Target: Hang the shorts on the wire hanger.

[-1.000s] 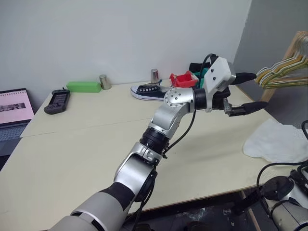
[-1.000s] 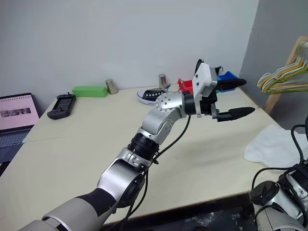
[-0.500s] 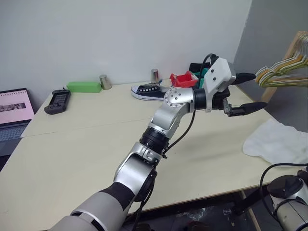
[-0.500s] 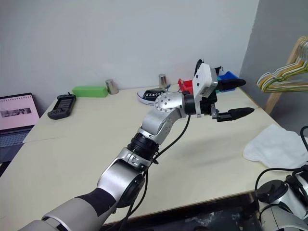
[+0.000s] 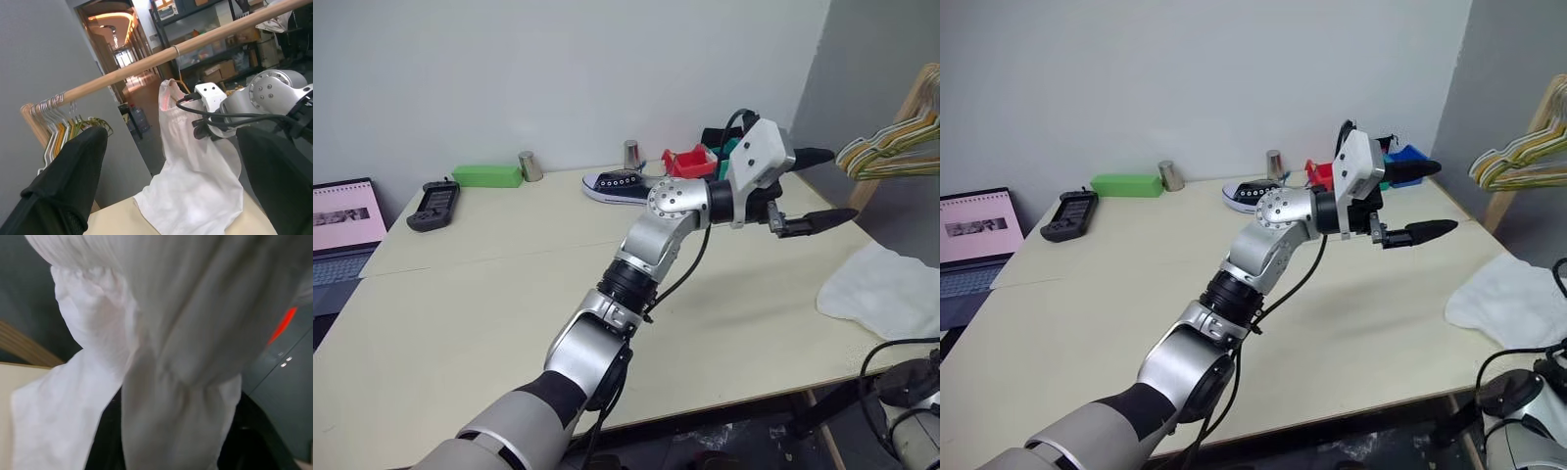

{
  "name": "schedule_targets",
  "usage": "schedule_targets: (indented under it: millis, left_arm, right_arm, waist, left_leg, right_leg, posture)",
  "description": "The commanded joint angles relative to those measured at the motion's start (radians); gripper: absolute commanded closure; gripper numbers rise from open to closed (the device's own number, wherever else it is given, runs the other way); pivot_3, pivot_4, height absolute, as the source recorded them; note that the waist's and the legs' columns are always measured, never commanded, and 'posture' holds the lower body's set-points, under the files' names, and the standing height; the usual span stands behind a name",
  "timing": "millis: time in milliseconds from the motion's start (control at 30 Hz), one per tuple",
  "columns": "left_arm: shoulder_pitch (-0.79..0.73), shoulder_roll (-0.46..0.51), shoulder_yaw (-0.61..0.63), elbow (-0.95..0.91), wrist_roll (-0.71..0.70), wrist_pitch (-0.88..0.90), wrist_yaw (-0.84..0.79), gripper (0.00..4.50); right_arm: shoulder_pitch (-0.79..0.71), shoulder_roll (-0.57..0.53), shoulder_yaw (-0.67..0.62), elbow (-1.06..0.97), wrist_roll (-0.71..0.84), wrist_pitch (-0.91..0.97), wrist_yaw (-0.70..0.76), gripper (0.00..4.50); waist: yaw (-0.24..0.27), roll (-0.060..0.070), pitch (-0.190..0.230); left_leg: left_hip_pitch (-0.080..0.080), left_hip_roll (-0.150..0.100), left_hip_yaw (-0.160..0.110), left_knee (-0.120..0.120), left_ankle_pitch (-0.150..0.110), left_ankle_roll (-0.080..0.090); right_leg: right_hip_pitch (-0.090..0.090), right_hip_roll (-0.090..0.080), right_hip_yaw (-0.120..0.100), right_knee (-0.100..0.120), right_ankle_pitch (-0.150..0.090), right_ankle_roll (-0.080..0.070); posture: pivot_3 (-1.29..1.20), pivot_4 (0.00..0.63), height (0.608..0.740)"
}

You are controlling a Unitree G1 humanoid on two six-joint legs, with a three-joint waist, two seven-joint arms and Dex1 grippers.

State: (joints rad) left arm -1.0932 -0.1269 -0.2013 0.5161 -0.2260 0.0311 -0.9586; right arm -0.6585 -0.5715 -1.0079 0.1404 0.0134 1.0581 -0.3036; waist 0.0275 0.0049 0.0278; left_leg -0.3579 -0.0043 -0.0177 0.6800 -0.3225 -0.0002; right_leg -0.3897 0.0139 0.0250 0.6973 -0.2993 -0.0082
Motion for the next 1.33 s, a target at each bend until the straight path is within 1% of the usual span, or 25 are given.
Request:
schedule_targets:
  millis: [33,133,267,300,467,533,567,633,733,800,933,1067,1200,1300,1333]
  left_arm:
    - [-0.01,0.004,0.011,-0.031,0.003,-0.021,0.021,0.0]
    - [-0.006,0.007,0.01,-0.035,0.003,-0.02,0.023,0.0]
    - [-0.001,0.015,0.008,-0.031,0.007,-0.022,0.022,0.0]
    - [-0.001,0.017,0.01,-0.03,0.006,-0.021,0.021,0.0]
    - [-0.002,0.031,0.017,-0.025,0.002,-0.016,0.021,0.0]
    - [0.003,0.038,0.02,-0.03,0.0,-0.012,0.022,0.0]
    - [0.008,0.045,0.025,-0.034,-0.002,-0.005,0.026,0.0]
    - [0.024,0.063,0.034,-0.046,-0.005,0.011,0.034,0.0]
    - [0.064,0.099,0.058,-0.085,-0.022,0.054,0.054,0.0]
    - [0.098,0.128,0.079,-0.121,-0.034,0.092,0.074,0.0]
    - [0.203,0.21,0.143,-0.196,-0.02,0.172,0.185,0.0]
    - [0.29,0.264,0.229,-0.235,0.017,0.242,0.394,0.0]
    - [0.381,0.287,0.268,-0.264,0.051,0.303,0.546,0.0]
    - [0.428,0.29,0.285,-0.295,0.052,0.323,0.6,0.0]
    - [0.446,0.284,0.303,-0.313,0.038,0.339,0.624,0.0]
  right_arm:
    - [0.04,0.022,0.106,-0.173,-0.04,0.004,-0.036,1.73]
    - [0.066,0.041,0.164,-0.268,-0.069,0.021,-0.055,0.96]
    - [0.071,0.053,0.234,-0.385,-0.106,0.05,-0.073,0.07]
    - [0.069,0.061,0.247,-0.412,-0.113,0.063,-0.078,0.01]
    - [0.058,0.12,0.346,-0.564,-0.197,0.116,-0.142,0.01]
    - [0.064,0.126,0.4,-0.597,-0.222,0.098,-0.145,0.01]
    - [0.07,0.125,0.447,-0.61,-0.232,0.074,-0.136,0.01]
    - [0.068,0.143,0.533,-0.624,-0.219,0.01,-0.099,0.01]
    - [0.075,0.171,0.667,-0.586,-0.167,-0.06,0.016,0.01]
    - [0.085,0.199,0.718,-0.557,-0.14,-0.085,0.07,0.01]
    - [0.098,0.279,0.783,-0.435,-0.073,-0.152,0.165,0.01]
    - [0.085,0.33,0.864,-0.326,-0.043,-0.248,0.24,0.01]
    - [0.076,0.378,0.928,-0.241,-0.032,-0.327,0.291,0.01]
    - [0.081,0.401,0.947,-0.209,-0.032,-0.368,0.296,0.01]
    - [0.085,0.408,0.952,-0.197,-0.028,-0.381,0.301,0.01]
  waist:
    - [-0.001,0.0,0.0]
    - [-0.001,0.0,0.0]
    - [-0.001,0.0,0.0]
    - [-0.001,0.0,0.0]
    - [-0.002,0.0,0.0]
    - [-0.001,0.0,0.0]
    - [-0.001,0.0,0.0]
    - [-0.004,0.0,0.0]
    - [-0.008,-0.002,0.001]
    - [-0.007,-0.002,0.002]
    - [-0.001,-0.005,0.003]
    - [0.026,-0.01,0.006]
    - [0.065,-0.016,0.009]
    - [0.109,-0.019,0.01]
    - [0.109,-0.019,0.01]
  left_leg:
    - [0.0,0.0,0.0,0.0,0.0,0.0]
    - [0.0,0.0,0.0,0.0,0.0,0.0]
    - [0.001,-0.001,0.0,0.0,0.0,0.0]
    - [0.001,-0.001,0.0,0.0,0.0,0.0]
    - [0.001,-0.001,-0.001,0.0,0.0,0.0]
    - [0.001,-0.001,-0.003,-0.001,0.0,0.0]
    - [0.001,-0.001,-0.003,-0.001,0.0,0.0]
    - [0.001,-0.001,-0.002,-0.001,0.0,0.0]
    - [0.005,-0.003,-0.006,-0.002,0.0,0.0]
    - [0.007,-0.003,-0.006,-0.002,0.0,0.0]
    - [0.01,-0.002,-0.007,-0.003,0.0,0.0]
    - [0.011,-0.002,-0.008,-0.002,0.0,0.0]
    - [0.01,-0.003,-0.009,-0.002,0.0,-0.001]
    - [0.009,-0.003,-0.01,-0.002,0.0,-0.001]
    - [0.008,-0.003,-0.01,-0.002,0.0,-0.001]
  right_leg:
    - [0.0,0.0,0.0,0.0,0.0,0.0]
    - [0.0,0.0,0.001,0.0,0.0,0.0]
    - [0.0,0.0,0.001,0.0,-0.001,0.003]
    - [0.0,0.0,0.001,0.0,-0.001,0.003]
    - [-0.001,0.001,0.004,0.0,-0.001,0.003]
    - [-0.001,0.001,0.004,0.0,-0.001,0.003]
    - [-0.001,0.0,0.005,0.0,-0.001,0.004]
    - [-0.001,0.0,0.006,0.0,-0.001,0.005]
    - [-0.001,0.002,0.015,0.0,-0.001,0.008]
    - [-0.001,0.003,0.016,0.0,-0.001,0.009]
    - [0.0,0.003,0.016,0.001,0.001,0.007]
    - [-0.001,-0.001,0.015,0.001,0.001,0.006]
    - [-0.002,-0.002,0.014,0.0,0.002,0.006]
    - [-0.003,-0.003,0.014,0.001,0.002,0.006]
    - [-0.003,-0.003,0.014,0.001,0.002,0.006]
  posture:
    - [0.13,0.0,0.74]
    - [0.13,0.0,0.74]
    - [0.13,0.0,0.74]
    - [0.12,0.0,0.74]
    - [0.12,0.0,0.74]
    - [0.12,0.0,0.74]
    - [0.12,0.0,0.74]
    - [0.12,0.0,0.74]
    - [0.14,0.0,0.74]
    - [0.17,0.0,0.74]
    - [0.21,0.0,0.74]
    - [0.29,0.0,0.74]
    - [0.35,0.0,0.74]
    - [0.38,0.0,0.74]
    - [0.38,0.0,0.74]
